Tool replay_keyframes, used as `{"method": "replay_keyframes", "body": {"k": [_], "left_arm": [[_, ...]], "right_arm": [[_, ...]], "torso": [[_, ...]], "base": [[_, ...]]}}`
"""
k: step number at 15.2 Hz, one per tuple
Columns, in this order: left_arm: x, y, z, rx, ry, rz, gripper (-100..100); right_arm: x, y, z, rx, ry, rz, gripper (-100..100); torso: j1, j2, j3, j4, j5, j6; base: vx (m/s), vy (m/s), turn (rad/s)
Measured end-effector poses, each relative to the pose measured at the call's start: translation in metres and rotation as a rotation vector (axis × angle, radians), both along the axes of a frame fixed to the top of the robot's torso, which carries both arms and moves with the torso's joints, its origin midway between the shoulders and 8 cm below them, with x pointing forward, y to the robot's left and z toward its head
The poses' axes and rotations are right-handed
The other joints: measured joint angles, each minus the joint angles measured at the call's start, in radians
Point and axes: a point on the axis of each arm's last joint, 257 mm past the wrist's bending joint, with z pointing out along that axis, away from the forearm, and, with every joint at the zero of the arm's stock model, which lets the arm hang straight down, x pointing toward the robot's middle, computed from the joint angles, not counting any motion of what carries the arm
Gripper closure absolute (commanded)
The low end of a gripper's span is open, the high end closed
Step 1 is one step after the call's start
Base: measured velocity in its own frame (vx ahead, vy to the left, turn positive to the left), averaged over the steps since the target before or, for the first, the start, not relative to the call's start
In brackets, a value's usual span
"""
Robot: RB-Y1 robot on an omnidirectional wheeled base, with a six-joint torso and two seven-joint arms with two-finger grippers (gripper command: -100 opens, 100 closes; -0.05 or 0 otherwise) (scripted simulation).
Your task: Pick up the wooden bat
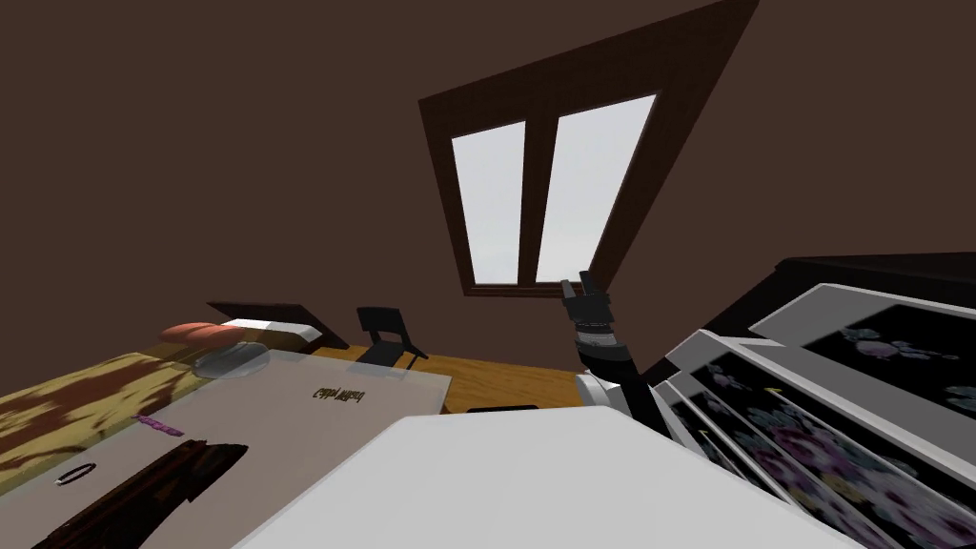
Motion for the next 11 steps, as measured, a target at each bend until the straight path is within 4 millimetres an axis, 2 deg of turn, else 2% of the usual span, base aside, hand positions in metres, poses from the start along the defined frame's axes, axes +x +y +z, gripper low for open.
{"method": "replay_keyframes", "body": {"k": [2,7,11], "left_arm": [[0.003,0.001,0.001,0.003,-0.005,-0.002,-100],[-0.027,-0.020,-0.002,-0.056,0.029,0.099,-100],[-0.036,-0.027,-0.003,-0.079,0.038,0.139,-100]], "right_arm": [[0.000,0.000,0.000,0.000,0.000,0.000,0],[0.000,0.000,0.000,0.000,0.000,0.000,0],[0.000,0.000,0.000,0.000,0.000,0.000,0]], "torso": [[-0.001,0.001,0.001,0.000,0.000,0.000],[0.001,-0.002,-0.001,0.000,0.000,0.000],[0.000,0.000,0.000,0.000,0.000,0.000]], "base": [[0.015,0.003,-0.098],[0.053,0.024,-0.140],[0.021,0.013,-0.029]]}}
